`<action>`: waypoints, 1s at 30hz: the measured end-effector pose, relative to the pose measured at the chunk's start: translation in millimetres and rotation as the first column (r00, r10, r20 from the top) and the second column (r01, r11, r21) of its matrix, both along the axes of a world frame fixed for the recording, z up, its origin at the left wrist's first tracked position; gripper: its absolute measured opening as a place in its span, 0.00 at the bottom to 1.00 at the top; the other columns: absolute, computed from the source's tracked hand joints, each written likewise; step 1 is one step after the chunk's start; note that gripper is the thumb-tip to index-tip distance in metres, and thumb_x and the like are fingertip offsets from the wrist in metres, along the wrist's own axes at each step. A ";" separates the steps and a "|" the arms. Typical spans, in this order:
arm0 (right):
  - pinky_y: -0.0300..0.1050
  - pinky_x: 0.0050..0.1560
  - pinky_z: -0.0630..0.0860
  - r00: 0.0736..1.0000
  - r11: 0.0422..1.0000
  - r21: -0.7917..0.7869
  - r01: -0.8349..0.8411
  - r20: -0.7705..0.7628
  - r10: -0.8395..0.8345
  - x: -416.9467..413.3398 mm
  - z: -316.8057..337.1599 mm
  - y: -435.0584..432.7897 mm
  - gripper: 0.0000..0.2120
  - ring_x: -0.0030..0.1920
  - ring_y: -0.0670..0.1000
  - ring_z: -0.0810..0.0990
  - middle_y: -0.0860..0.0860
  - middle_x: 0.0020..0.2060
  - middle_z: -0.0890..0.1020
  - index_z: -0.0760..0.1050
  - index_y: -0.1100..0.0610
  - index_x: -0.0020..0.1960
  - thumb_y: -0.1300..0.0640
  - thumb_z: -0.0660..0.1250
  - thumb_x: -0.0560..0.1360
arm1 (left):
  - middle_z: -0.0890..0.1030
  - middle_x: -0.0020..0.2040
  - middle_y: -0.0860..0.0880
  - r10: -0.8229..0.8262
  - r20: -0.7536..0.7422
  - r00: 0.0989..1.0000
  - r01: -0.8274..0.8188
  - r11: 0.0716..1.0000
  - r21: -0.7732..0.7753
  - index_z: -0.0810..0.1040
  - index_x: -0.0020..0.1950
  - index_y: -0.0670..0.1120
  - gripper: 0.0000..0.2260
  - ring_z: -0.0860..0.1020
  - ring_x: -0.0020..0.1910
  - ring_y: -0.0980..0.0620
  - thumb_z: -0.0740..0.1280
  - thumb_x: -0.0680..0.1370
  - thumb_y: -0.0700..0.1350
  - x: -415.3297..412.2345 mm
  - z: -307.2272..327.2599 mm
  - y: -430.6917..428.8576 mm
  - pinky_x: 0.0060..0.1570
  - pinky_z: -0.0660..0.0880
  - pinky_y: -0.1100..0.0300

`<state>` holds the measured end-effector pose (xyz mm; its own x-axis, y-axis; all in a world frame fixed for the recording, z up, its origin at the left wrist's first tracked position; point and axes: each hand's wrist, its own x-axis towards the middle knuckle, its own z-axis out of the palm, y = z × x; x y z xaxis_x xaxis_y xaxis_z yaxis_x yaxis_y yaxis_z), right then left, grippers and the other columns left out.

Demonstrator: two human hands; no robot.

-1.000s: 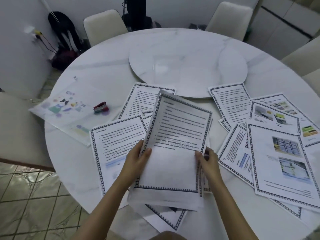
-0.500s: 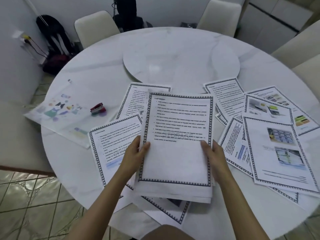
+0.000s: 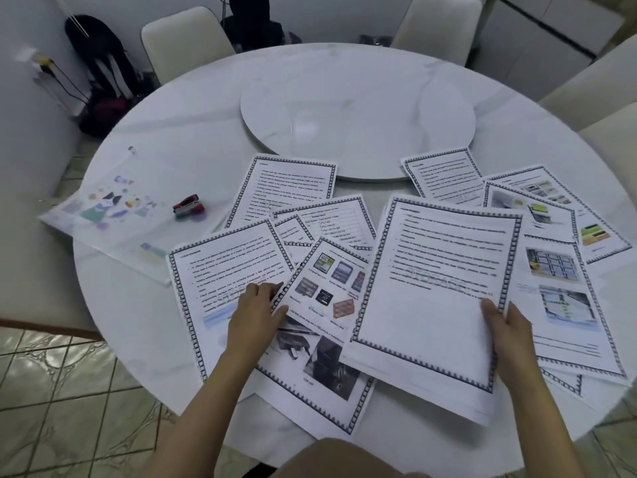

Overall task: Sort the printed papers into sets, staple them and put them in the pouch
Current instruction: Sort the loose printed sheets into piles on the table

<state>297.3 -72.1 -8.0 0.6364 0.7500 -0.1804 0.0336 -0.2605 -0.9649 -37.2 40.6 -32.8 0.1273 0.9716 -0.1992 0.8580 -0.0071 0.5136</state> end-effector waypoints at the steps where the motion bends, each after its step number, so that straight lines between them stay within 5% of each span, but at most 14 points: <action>1: 0.54 0.63 0.74 1.000 1.000 0.002 0.001 0.005 -0.001 1.1 0.6 -3.0 0.30 0.61 0.53 0.76 0.51 0.61 0.77 0.70 0.55 0.67 0.39 0.66 0.71 | 0.70 0.61 0.46 0.014 0.010 1.000 -0.014 1.000 0.010 0.68 0.67 0.46 0.20 0.69 0.62 0.47 0.64 0.77 0.50 2.5 -0.2 0.5 0.54 0.71 0.54; 4: 0.52 0.63 0.72 1.000 1.000 -0.002 0.006 0.006 -0.006 7.7 -3.4 -6.5 0.49 0.59 0.52 0.76 0.51 0.61 0.77 0.70 0.55 0.67 0.25 0.67 0.55 | 0.71 0.62 0.45 0.024 -0.038 0.999 -0.024 1.000 0.003 0.67 0.68 0.46 0.22 0.69 0.62 0.47 0.64 0.76 0.52 11.3 0.0 2.6 0.55 0.70 0.53; 11: 0.56 0.66 0.69 1.000 0.999 -0.003 -0.031 -0.003 0.031 10.0 -1.0 2.0 0.18 0.63 0.55 0.74 0.52 0.61 0.76 0.69 0.56 0.67 0.54 0.60 0.79 | 0.74 0.58 0.45 0.052 -0.104 0.993 -0.052 0.999 0.002 0.72 0.61 0.45 0.17 0.72 0.56 0.45 0.66 0.75 0.49 23.5 0.8 3.8 0.49 0.70 0.54; 15: 0.56 0.65 0.70 0.998 0.997 0.022 -0.070 -0.003 0.070 5.1 4.1 6.0 0.18 0.60 0.52 0.76 0.49 0.58 0.77 0.70 0.54 0.65 0.50 0.62 0.77 | 0.75 0.51 0.47 0.081 0.092 0.992 -0.087 0.994 0.068 0.73 0.54 0.45 0.08 0.73 0.46 0.49 0.62 0.78 0.47 25.0 5.1 -1.3 0.40 0.67 0.58; 19: 0.43 0.55 0.77 0.989 0.989 0.037 -0.142 -0.029 0.143 -4.5 12.8 10.9 0.41 0.55 0.43 0.79 0.42 0.55 0.80 0.73 0.48 0.61 0.26 0.69 0.55 | 0.77 0.42 0.48 0.136 0.326 0.936 -0.171 0.982 0.081 0.72 0.52 0.45 0.06 0.76 0.40 0.47 0.61 0.80 0.46 22.2 19.8 -3.1 0.40 0.72 0.53; 24: 0.36 0.41 0.79 0.964 0.972 0.127 -0.198 -0.155 0.217 -25.6 30.7 24.8 0.29 0.48 0.43 0.83 0.41 0.46 0.84 0.77 0.48 0.51 0.33 0.71 0.56 | 0.77 0.37 0.46 0.266 0.504 0.822 -0.320 0.947 0.022 0.70 0.50 0.46 0.03 0.70 0.32 0.48 0.59 0.80 0.45 7.2 27.1 -4.8 0.32 0.64 0.58; 30: 0.38 0.40 0.80 0.925 0.956 0.141 -0.257 -0.250 0.285 -58.4 27.0 41.7 0.22 0.46 0.45 0.84 0.44 0.44 0.85 0.77 0.51 0.52 0.42 0.69 0.61 | 0.77 0.50 0.45 0.396 0.543 0.740 -0.361 0.916 -0.176 0.73 0.59 0.41 0.10 0.75 0.46 0.48 0.58 0.81 0.43 -9.9 9.7 -7.5 0.45 0.67 0.59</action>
<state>238.9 -30.4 18.9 0.3457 0.9106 -0.2263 -0.1712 -0.1759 -0.9694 -47.2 33.1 -23.1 -0.1440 0.9533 -0.2654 0.3466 0.2998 0.8888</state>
